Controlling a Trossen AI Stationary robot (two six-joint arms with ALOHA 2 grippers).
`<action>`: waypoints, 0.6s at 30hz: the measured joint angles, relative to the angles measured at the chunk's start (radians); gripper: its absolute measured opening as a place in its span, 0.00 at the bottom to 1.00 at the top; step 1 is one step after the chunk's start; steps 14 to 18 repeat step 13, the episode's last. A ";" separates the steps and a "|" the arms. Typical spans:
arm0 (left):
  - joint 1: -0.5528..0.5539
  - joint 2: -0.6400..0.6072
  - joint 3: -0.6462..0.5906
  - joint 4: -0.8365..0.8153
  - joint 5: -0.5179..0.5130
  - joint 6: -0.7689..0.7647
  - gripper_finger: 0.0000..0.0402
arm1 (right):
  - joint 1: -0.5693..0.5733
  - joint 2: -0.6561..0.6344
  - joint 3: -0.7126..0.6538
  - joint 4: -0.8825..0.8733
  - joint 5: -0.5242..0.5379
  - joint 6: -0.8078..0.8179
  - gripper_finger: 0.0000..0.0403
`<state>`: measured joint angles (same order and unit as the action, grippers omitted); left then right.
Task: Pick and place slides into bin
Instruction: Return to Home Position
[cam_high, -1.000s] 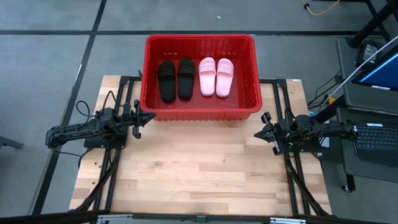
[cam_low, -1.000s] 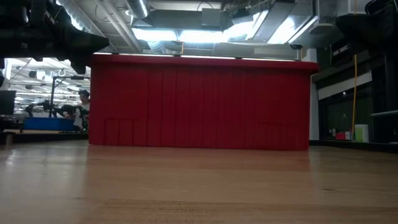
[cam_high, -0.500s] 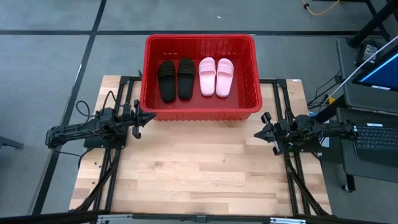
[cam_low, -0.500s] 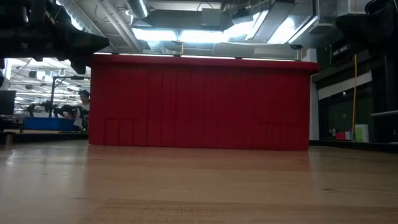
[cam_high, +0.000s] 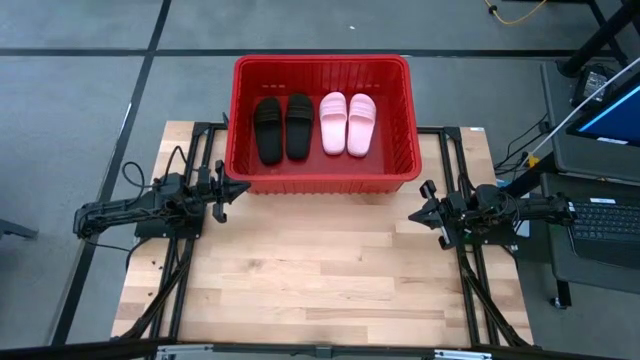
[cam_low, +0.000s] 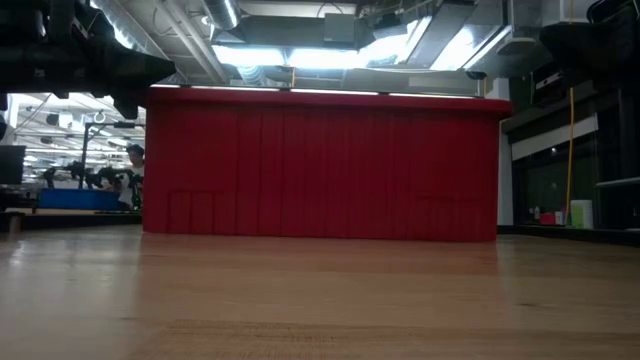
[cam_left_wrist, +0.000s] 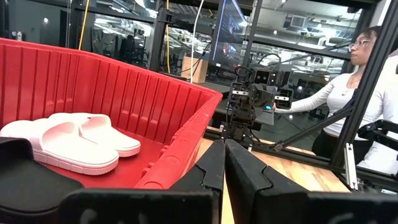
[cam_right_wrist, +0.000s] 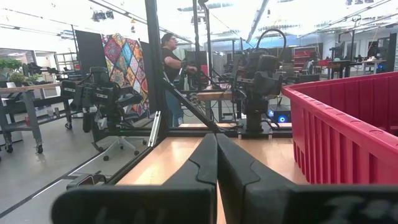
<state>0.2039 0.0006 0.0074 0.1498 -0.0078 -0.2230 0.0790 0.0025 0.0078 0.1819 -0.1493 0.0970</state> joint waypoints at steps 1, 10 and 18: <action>0.000 0.000 0.000 0.000 0.000 0.000 0.02 | 0.000 0.000 0.000 0.000 0.000 0.000 0.01; 0.000 0.000 0.000 0.000 0.000 0.000 0.01 | 0.000 0.000 0.000 0.000 0.000 0.000 0.01; 0.000 0.000 0.000 0.000 0.000 0.000 0.02 | 0.000 0.000 0.000 0.000 0.000 0.000 0.01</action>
